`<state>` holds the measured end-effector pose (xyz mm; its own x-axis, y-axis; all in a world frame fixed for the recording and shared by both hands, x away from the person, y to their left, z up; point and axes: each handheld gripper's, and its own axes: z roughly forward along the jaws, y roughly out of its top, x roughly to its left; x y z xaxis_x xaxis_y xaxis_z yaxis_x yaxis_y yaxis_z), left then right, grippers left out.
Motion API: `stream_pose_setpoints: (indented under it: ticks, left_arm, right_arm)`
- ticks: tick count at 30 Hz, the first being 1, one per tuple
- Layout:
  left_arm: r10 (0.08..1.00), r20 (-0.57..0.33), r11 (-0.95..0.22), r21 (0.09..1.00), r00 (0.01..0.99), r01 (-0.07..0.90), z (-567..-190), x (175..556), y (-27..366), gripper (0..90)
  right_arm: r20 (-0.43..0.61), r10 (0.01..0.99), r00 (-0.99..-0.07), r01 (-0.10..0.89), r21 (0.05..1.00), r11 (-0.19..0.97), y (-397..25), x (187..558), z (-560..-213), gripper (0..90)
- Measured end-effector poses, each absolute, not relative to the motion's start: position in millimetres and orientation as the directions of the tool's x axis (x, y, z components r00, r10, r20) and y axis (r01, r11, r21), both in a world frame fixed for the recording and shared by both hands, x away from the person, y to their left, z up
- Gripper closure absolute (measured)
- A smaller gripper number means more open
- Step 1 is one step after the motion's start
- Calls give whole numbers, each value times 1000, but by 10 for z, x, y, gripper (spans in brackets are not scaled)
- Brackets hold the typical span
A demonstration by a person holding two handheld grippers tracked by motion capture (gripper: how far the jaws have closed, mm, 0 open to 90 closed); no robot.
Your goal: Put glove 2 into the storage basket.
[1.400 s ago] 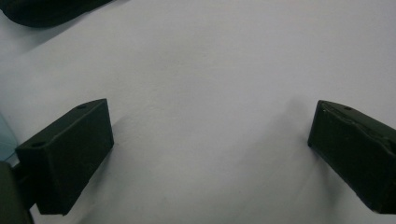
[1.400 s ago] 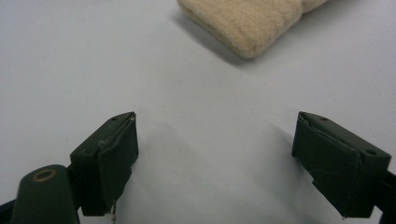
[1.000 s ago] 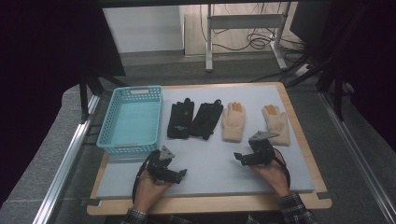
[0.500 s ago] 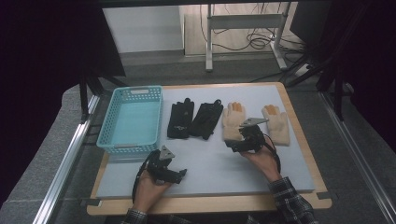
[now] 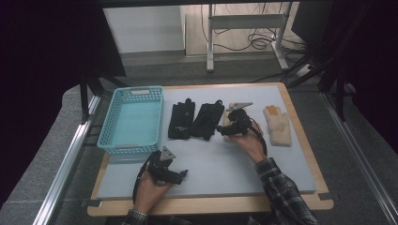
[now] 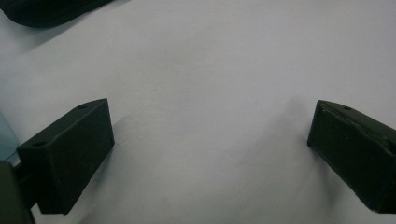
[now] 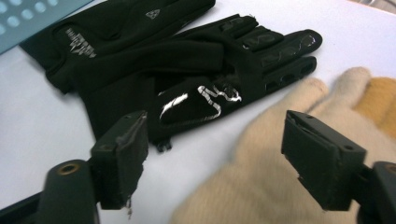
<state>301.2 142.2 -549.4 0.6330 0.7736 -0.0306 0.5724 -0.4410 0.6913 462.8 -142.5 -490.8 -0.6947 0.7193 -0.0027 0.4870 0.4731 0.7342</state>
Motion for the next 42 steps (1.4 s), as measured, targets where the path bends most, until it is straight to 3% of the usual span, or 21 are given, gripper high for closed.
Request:
stream_pose_setpoints:
  ticks: [5,9,12,16,17,19,24,28,31,34,35,37,42]
  left_arm:
    - [774,-31,-441,692,633,572,-5495,3013,1422,10]
    - [774,-31,-440,692,633,572,-5495,3013,1422,10]
    - [774,-32,-440,692,633,573,-5495,3012,1422,10]
    - [775,-34,-437,693,632,573,-5496,3011,1420,10]
    - [774,-33,-438,693,632,573,-5496,3012,1421,10]
    - [774,-33,-438,693,633,572,-5496,3011,1421,10]
    - [774,-36,-437,693,632,574,-5497,3012,1421,10]
    - [774,-38,-436,691,632,576,-5497,3016,1422,9]
    - [775,-39,-434,693,630,576,-5499,3018,1421,9]
    - [775,-39,-435,691,631,577,-5497,3017,1422,9]
    - [775,-39,-435,691,631,577,-5497,3017,1422,9]
    - [775,-38,-436,690,631,577,-5496,3016,1422,10]
    - [775,-37,-435,693,631,575,-5499,3015,1421,11]
  right_arm:
    - [23,737,-676,522,721,456,-1377,4832,-4946,329]
    - [50,748,-662,550,710,439,-1322,4957,-4972,479]
    - [39,746,-665,551,700,455,-1236,5020,-4992,517]
    - [28,743,-669,549,692,469,-1143,5070,-5026,492]
    - [23,742,-670,551,685,477,-1082,5104,-5062,405]
    - [19,739,-674,550,681,484,-1036,5134,-5103,340]
    - [-37,739,-673,551,641,534,-941,5189,-5203,293]
    - [-62,748,-661,552,634,541,-920,5192,-5209,394]
    - [-71,740,-669,538,640,548,-887,5151,-5208,631]
    - [-77,739,-669,539,635,554,-848,5118,-5205,706]
    - [-68,732,-678,537,635,556,-832,5115,-5204,800]
    - [-48,731,-681,547,630,552,-833,5125,-5196,844]
    - [3,728,-685,569,627,533,-882,5160,-5151,858]
